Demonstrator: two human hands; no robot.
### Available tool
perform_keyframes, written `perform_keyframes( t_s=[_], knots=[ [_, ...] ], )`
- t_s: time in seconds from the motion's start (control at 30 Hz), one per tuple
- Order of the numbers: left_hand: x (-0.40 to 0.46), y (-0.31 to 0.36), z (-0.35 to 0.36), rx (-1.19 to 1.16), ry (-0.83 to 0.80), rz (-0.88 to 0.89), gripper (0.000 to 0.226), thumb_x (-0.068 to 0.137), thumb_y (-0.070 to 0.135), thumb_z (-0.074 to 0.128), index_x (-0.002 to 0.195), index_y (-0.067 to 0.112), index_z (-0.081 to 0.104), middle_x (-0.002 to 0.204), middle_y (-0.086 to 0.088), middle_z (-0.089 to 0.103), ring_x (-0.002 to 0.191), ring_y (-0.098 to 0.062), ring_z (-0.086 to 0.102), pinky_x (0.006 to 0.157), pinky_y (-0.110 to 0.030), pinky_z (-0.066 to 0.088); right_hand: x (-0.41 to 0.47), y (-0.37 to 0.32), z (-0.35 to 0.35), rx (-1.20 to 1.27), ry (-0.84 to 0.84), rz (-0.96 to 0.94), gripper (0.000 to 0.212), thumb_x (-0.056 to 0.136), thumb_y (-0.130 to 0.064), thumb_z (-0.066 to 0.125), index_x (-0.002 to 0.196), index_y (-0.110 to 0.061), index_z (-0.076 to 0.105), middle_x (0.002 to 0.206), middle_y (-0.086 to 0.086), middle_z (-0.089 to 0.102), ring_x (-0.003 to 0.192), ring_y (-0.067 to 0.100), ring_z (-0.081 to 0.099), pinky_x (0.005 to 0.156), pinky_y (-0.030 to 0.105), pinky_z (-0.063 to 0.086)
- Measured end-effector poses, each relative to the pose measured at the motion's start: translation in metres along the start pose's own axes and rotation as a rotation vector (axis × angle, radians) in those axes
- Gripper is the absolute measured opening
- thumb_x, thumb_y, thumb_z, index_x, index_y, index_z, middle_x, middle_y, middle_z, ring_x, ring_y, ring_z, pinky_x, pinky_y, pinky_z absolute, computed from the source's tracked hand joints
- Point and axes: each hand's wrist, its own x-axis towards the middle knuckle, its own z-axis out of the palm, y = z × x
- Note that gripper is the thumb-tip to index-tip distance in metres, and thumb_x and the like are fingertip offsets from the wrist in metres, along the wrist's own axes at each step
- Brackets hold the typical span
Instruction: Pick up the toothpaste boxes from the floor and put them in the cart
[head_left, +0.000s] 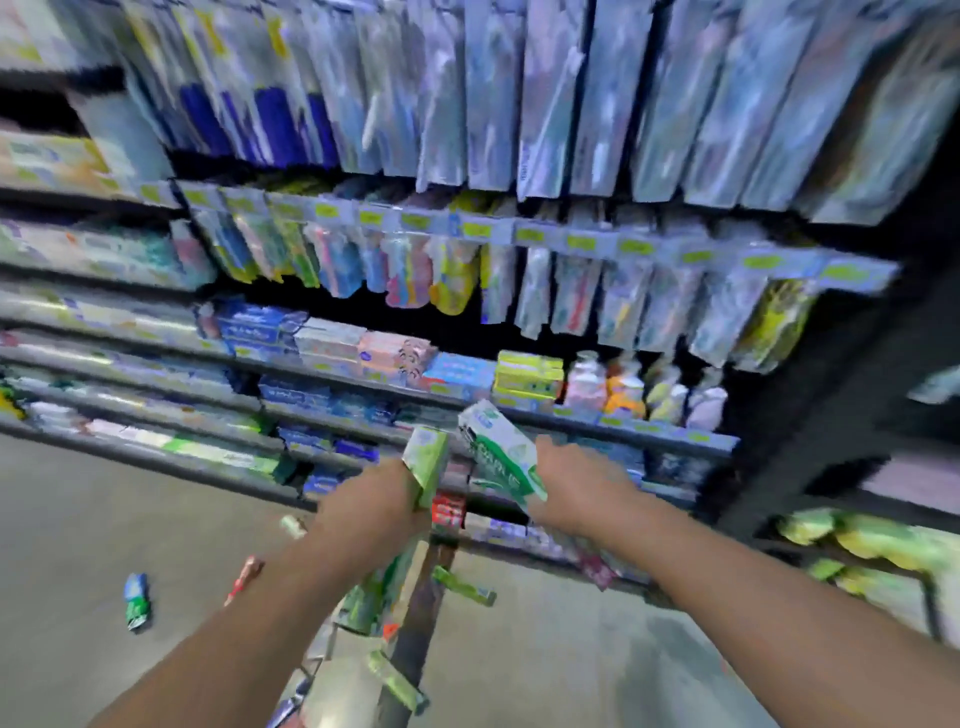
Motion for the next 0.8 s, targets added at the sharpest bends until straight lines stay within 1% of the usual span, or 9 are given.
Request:
perform_keyframes(
  t_s=[0.07,0.17,0.3,0.43,0.53,0.6,0.7,0.73,0.8],
  knots=[
    [0.010,0.063,0.004,0.025,-0.008,0.116,0.041,0.080,0.047,0.061,0.102,0.015,0.048,0.100,-0.009,0.062,0.095,-0.033,0.062,0.070,-0.035,0.046,-0.027,0.055,-0.004,0.027,-0.005,0.105,0.056,0.084,-0.037,0.065,0.126,-0.011,0.038,0.113,0.009,0.062,0.099,0.031,0.062,0.062,0.035,0.041],
    [0.016,0.163,0.016,0.024,-0.060,0.265,0.040,0.079,0.046,0.060,0.098,0.015,0.044,0.091,-0.007,0.059,0.084,-0.031,0.061,0.064,-0.033,0.045,-0.080,0.141,-0.003,0.077,-0.009,0.267,0.049,0.085,-0.037,0.063,0.120,-0.013,0.039,0.114,0.007,0.060,0.103,0.032,0.061,0.066,0.034,0.040],
    [0.006,0.307,0.041,0.065,-0.106,0.444,0.042,0.080,0.046,0.061,0.096,0.015,0.039,0.093,-0.005,0.058,0.090,-0.033,0.063,0.071,-0.037,0.050,-0.167,0.259,0.008,0.152,-0.025,0.487,0.044,0.081,-0.035,0.065,0.110,-0.015,0.038,0.099,0.003,0.058,0.092,0.029,0.060,0.064,0.034,0.042],
    [-0.022,0.451,0.073,0.152,-0.135,0.611,0.043,0.084,0.048,0.058,0.100,0.013,0.038,0.107,-0.009,0.060,0.099,-0.033,0.062,0.077,-0.039,0.052,-0.252,0.371,0.020,0.218,-0.008,0.664,0.045,0.082,-0.032,0.064,0.115,-0.014,0.038,0.105,0.005,0.061,0.096,0.028,0.063,0.068,0.033,0.046],
    [-0.052,0.549,0.096,0.237,-0.130,0.716,0.045,0.086,0.047,0.056,0.109,0.011,0.042,0.111,-0.009,0.060,0.105,-0.033,0.061,0.077,-0.037,0.047,-0.312,0.445,0.025,0.259,0.044,0.819,0.047,0.081,-0.028,0.061,0.121,-0.015,0.039,0.108,0.005,0.062,0.096,0.028,0.064,0.067,0.033,0.046],
    [-0.070,0.608,0.108,0.248,-0.121,0.781,0.043,0.085,0.045,0.058,0.106,0.011,0.042,0.112,-0.011,0.061,0.105,-0.033,0.062,0.076,-0.035,0.046,-0.353,0.486,0.025,0.273,0.058,0.898,0.053,0.081,-0.029,0.062,0.125,-0.015,0.038,0.107,0.006,0.062,0.095,0.030,0.064,0.067,0.033,0.047],
    [-0.084,0.693,0.124,0.270,-0.126,0.863,0.051,0.086,0.047,0.058,0.115,0.007,0.047,0.115,-0.013,0.062,0.106,-0.033,0.062,0.081,-0.036,0.049,-0.405,0.541,0.025,0.262,0.078,0.986,0.043,0.080,-0.031,0.061,0.116,-0.015,0.043,0.107,0.007,0.063,0.094,0.030,0.063,0.063,0.030,0.043],
    [-0.086,0.720,0.130,0.285,-0.142,0.888,0.057,0.088,0.049,0.057,0.121,0.004,0.047,0.111,-0.012,0.062,0.103,-0.032,0.062,0.079,-0.035,0.049,-0.419,0.559,0.026,0.263,0.087,1.023,0.040,0.081,-0.031,0.060,0.114,-0.015,0.044,0.106,0.007,0.063,0.090,0.029,0.062,0.063,0.030,0.043],
    [-0.090,0.772,0.140,0.296,-0.177,0.939,0.072,0.088,0.050,0.054,0.135,-0.003,0.040,0.086,-0.006,0.059,0.082,-0.028,0.062,0.063,-0.031,0.047,-0.441,0.592,0.028,0.294,0.103,1.102,0.041,0.080,-0.036,0.060,0.112,-0.015,0.045,0.105,0.007,0.064,0.090,0.030,0.062,0.065,0.030,0.044]
  ],
)
